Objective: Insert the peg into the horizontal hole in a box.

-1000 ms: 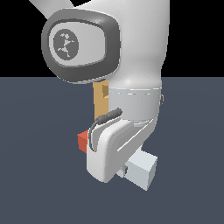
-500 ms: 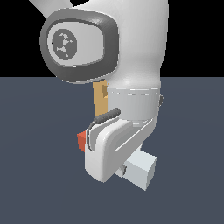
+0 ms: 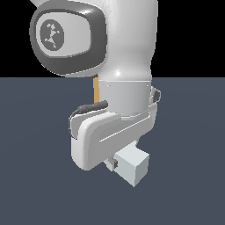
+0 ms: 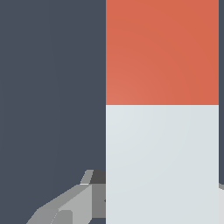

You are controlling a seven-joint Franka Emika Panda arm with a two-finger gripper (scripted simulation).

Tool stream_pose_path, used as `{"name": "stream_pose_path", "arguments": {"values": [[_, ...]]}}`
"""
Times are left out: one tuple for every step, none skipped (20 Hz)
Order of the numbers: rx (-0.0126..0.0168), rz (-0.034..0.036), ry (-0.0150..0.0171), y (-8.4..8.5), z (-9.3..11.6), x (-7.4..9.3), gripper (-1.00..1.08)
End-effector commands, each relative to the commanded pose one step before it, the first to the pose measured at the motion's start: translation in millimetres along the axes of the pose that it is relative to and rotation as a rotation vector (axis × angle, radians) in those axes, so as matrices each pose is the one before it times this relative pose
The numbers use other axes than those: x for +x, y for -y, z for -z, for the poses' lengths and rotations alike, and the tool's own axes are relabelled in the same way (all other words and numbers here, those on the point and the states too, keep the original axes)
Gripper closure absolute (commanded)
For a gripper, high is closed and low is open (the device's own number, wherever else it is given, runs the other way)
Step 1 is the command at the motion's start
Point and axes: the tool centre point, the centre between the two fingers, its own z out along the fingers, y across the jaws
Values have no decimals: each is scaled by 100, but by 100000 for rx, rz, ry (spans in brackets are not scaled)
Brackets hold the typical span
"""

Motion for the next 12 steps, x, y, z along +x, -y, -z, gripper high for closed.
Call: {"name": "stream_pose_path", "arguments": {"values": [[-288, -5196, 331, 185, 710, 454, 108], [-9, -2386, 1, 133, 226, 253, 108], [-9, -2516, 0, 139, 238, 268, 108], [-10, -2644, 0, 146, 251, 282, 108], [-10, -2757, -1, 151, 261, 294, 108], [-10, -2767, -1, 151, 262, 296, 108], [-10, -2746, -2, 149, 261, 294, 108], [-10, -2725, -2, 148, 259, 292, 108], [-10, -2703, -2, 146, 257, 290, 108], [-9, -2681, -3, 144, 255, 288, 108], [-9, -2658, -3, 142, 253, 286, 108], [-8, -2635, -3, 140, 251, 284, 108]]}}
